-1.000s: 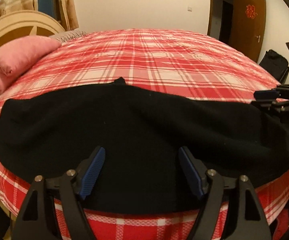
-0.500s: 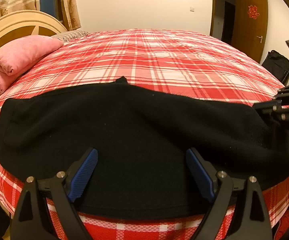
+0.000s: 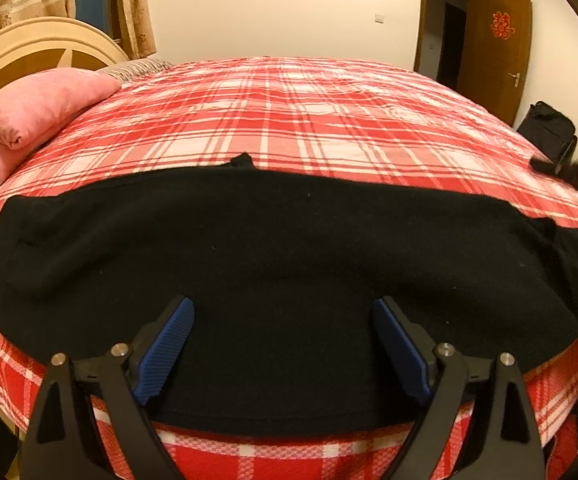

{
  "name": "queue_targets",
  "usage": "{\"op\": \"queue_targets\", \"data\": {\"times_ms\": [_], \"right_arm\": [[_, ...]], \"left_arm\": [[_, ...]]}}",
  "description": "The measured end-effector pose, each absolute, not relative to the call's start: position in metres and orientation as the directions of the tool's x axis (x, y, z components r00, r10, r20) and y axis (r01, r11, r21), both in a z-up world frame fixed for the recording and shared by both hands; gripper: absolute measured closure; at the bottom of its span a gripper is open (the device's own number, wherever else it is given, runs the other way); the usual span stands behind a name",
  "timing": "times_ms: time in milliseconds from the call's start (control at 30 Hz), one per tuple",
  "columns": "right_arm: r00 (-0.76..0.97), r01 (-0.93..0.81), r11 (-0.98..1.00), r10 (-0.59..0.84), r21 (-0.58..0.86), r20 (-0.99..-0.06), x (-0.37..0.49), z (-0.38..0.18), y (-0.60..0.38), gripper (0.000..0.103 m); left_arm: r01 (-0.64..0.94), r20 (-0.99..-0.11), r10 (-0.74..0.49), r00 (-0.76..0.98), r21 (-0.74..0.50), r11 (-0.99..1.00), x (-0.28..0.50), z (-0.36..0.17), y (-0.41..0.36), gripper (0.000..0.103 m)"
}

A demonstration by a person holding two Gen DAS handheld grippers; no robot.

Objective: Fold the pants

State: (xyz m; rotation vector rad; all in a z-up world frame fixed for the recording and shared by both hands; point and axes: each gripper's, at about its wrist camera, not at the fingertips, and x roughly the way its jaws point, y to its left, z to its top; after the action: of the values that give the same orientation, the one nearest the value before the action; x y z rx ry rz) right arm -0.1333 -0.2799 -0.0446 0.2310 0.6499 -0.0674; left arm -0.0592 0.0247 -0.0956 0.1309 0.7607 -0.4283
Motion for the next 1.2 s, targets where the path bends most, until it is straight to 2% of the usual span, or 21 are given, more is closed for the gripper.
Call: {"op": "queue_targets", "data": {"times_ms": [33,133,300,367,467,500,533,600,700,767,867,967,1033,1100,1200], "right_arm": [[0.806,0.085,0.976,0.05,0.2,-0.59,-0.139,-0.034,-0.274,0.102],[0.768,-0.039,0.977,0.164,0.211,-0.619,-0.146,-0.034,-0.246,0.102],[0.623,-0.223,0.942,0.336,0.251,-0.706,-0.155,-0.087,-0.174,0.102],[0.574,-0.24,0.94,0.339,0.243,-0.746,-0.157,-0.111,-0.151,0.102],[0.584,-0.254,0.921,0.389,0.295,-0.713,-0.172,-0.111,-0.141,0.101],[0.558,-0.274,0.908,0.419,0.318,-0.716,-0.171,-0.111,-0.138,0.102],[0.549,-0.294,0.902,0.429,0.315,-0.717,-0.172,-0.107,-0.135,0.102],[0.599,-0.278,0.919,0.393,0.28,-0.697,-0.176,-0.094,-0.141,0.102],[0.704,-0.143,0.939,0.318,0.312,-0.635,-0.181,-0.071,-0.185,0.102],[0.753,0.01,0.955,0.187,0.295,-0.631,-0.188,-0.066,-0.224,0.101],[0.729,0.183,0.958,0.018,0.22,-0.685,-0.199,-0.071,-0.26,0.101],[0.704,0.236,0.96,-0.06,0.153,-0.708,-0.203,-0.081,-0.273,0.101],[0.671,0.264,0.951,-0.063,0.159,-0.739,-0.202,-0.094,-0.281,0.101],[0.684,0.283,0.945,-0.08,0.162,-0.725,-0.21,-0.098,-0.291,0.102],[0.679,0.385,0.908,-0.159,0.163,-0.717,-0.222,-0.099,-0.325,0.102]], "left_arm": [[0.422,-0.68,-0.341,0.649,-0.051,0.905,-0.059,-0.091,0.03,0.011],[0.38,-0.647,-0.308,0.697,-0.031,0.925,-0.053,-0.077,0.048,0.011],[0.215,-0.652,-0.196,0.733,-0.05,0.975,-0.021,-0.072,0.097,0.011],[0.146,-0.676,-0.147,0.722,-0.058,0.988,-0.005,-0.077,0.12,0.011],[0.048,-0.69,-0.037,0.723,-0.003,0.999,0.012,-0.087,0.144,0.01],[0.024,-0.703,-0.015,0.711,0.004,1.0,0.019,-0.091,0.152,0.009],[0.016,-0.721,-0.026,0.692,-0.021,1.0,0.027,-0.097,0.161,0.001],[0.008,-0.714,-0.036,0.699,-0.043,0.999,0.031,-0.095,0.167,0.001],[0.007,-0.698,-0.001,0.716,0.005,1.0,0.025,-0.085,0.153,0.006],[0.053,-0.682,-0.065,0.729,-0.038,0.998,0.014,-0.075,0.145,0.006],[0.149,-0.669,-0.178,0.722,-0.1,0.984,-0.007,-0.063,0.116,0.006],[0.284,-0.67,-0.318,0.671,-0.164,0.945,-0.023,-0.06,0.07,0.006],[0.372,-0.675,-0.404,0.618,-0.201,0.906,-0.033,-0.062,0.037,0.006],[0.462,-0.678,-0.482,0.555,-0.23,0.856,-0.045,-0.066,0.002,0.008],[0.566,-0.688,-0.517,0.509,-0.185,0.804,-0.067,-0.074,-0.037,0.009]]}}
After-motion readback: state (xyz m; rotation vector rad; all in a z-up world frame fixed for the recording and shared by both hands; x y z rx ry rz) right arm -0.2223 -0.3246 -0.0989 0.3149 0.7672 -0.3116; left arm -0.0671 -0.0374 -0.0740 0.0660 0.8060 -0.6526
